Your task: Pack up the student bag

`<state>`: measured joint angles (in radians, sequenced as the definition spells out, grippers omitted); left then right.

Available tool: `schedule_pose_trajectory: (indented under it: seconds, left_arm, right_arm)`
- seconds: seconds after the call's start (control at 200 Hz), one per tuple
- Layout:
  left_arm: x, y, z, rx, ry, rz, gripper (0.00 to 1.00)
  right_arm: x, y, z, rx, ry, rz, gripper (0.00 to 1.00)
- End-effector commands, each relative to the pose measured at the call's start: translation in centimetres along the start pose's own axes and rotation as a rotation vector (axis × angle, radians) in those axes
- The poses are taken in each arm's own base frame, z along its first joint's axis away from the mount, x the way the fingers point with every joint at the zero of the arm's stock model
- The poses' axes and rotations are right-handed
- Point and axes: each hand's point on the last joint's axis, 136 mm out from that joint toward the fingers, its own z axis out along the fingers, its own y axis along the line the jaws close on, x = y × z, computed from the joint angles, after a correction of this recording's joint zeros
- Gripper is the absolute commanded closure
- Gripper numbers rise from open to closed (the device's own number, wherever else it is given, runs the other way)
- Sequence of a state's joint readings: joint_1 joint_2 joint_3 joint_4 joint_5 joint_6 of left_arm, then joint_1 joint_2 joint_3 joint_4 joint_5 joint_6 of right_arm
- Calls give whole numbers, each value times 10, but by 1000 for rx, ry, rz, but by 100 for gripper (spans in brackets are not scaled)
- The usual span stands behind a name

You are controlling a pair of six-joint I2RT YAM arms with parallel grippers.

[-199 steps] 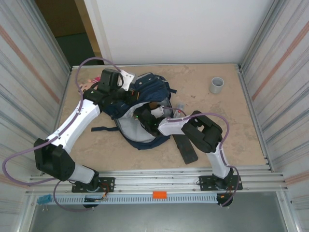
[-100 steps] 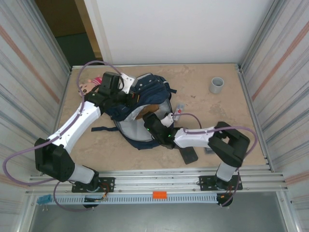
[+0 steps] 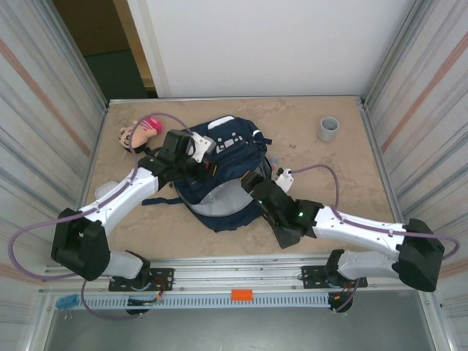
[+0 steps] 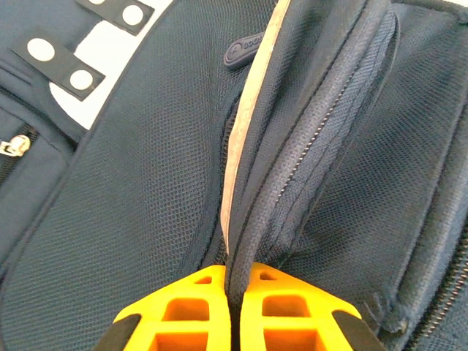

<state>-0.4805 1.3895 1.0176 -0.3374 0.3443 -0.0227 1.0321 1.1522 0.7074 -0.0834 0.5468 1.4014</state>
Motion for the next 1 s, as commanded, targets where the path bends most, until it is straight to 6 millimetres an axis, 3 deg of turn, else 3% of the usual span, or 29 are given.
schedule_pose_trajectory:
  seconds: [0.0, 0.16, 0.316, 0.461, 0.571, 0.611, 0.722, 0.782, 0.887, 0.997]
  left_arm:
    - [1, 8, 7, -36, -19, -1, 100]
    - [27, 3, 24, -49, 50, 23, 100]
    - [54, -22, 45, 4, 123, 49, 96]
    - [77, -49, 64, 72, 196, 88, 91]
    - [77, -50, 65, 65, 211, 62, 81]
    - [70, -48, 61, 56, 190, 42, 74]
    - [40, -39, 37, 53, 95, -47, 45]
    - [22, -30, 18, 46, 25, -93, 32]
    - [3, -13, -15, 28, -72, -159, 27]
    - [-2, 8, -43, 18, -135, -245, 25]
  right_arm:
    - [-1, -17, 0, 28, 47, -138, 24]
    - [-13, -4, -19, -24, 51, -295, 24]
    - [-30, 7, -34, -66, 18, -428, 24]
    - [-22, 31, -41, -209, 50, -624, 23]
    - [-12, 40, -45, -271, 80, -814, 22]
    - [-8, 40, -45, -278, 95, -880, 23]
    - [8, 42, -48, -293, 157, -1130, 25]
    - [29, 37, -43, -279, 238, -1324, 25]
    - [68, 26, -38, -270, 388, -1629, 22]
    - [100, 20, -26, -284, 515, -1787, 19]
